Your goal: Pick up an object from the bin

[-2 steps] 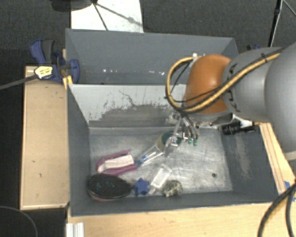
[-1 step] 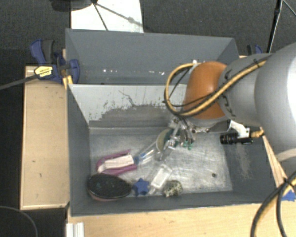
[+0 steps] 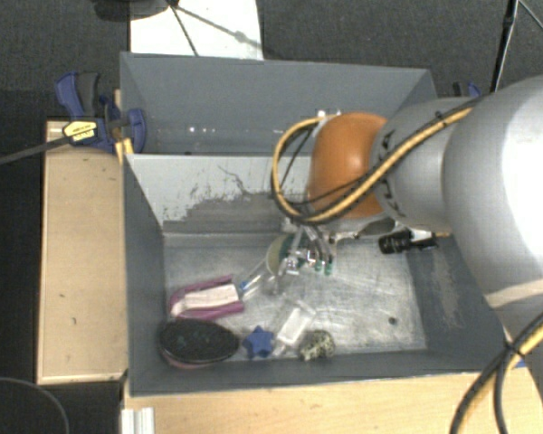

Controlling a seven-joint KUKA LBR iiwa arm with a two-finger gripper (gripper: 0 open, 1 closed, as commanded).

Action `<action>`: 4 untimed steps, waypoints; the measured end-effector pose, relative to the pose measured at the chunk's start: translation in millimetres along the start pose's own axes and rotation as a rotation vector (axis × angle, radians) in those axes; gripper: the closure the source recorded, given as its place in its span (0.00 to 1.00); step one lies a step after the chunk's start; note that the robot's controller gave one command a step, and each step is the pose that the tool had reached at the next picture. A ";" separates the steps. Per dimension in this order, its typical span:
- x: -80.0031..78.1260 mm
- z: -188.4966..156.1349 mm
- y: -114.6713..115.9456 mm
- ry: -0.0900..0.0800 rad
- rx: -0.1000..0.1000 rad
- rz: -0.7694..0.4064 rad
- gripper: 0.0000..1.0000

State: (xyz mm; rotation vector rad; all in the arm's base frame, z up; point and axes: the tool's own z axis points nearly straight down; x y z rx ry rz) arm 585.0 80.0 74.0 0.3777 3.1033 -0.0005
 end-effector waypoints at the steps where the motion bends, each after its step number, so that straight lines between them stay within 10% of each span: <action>1: -0.8 -0.8 -0.4 -0.002 -0.001 0.001 1.00; 4: -7.1 -115.8 0.4 0.008 -0.002 -0.003 1.00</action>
Offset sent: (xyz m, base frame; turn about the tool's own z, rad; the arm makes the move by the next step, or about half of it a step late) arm 0.0000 0.0000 0.0000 0.0000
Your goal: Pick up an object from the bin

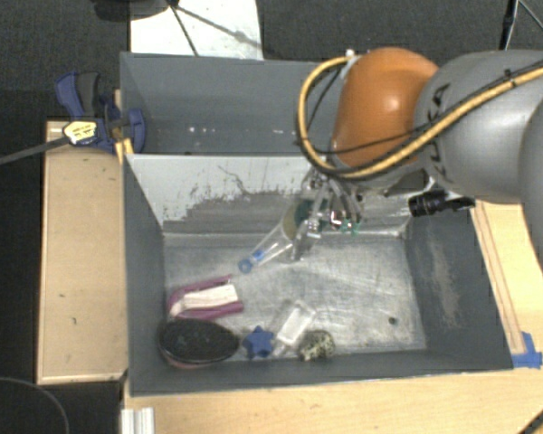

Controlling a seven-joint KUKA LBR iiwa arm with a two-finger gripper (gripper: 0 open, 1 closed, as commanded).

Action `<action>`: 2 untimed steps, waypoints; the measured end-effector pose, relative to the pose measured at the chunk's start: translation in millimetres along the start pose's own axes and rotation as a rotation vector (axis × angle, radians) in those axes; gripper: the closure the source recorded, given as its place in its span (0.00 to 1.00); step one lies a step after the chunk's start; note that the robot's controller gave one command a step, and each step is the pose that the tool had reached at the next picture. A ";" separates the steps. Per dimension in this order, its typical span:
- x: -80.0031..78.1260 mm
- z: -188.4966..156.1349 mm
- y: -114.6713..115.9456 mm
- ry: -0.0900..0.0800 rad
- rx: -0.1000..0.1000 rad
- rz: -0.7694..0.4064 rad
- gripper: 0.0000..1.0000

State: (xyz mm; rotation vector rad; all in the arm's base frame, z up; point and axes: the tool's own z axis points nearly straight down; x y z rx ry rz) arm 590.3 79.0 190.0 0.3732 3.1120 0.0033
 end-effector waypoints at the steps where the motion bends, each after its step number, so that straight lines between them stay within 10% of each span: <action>1: -1.2 -5.9 0.2 0.001 0.001 -0.002 1.00; 2: -2.4 -7.3 0.4 -0.001 0.000 -0.003 1.00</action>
Offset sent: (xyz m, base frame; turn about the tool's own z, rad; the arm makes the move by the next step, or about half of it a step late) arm 0.0002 0.0000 0.0052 0.0000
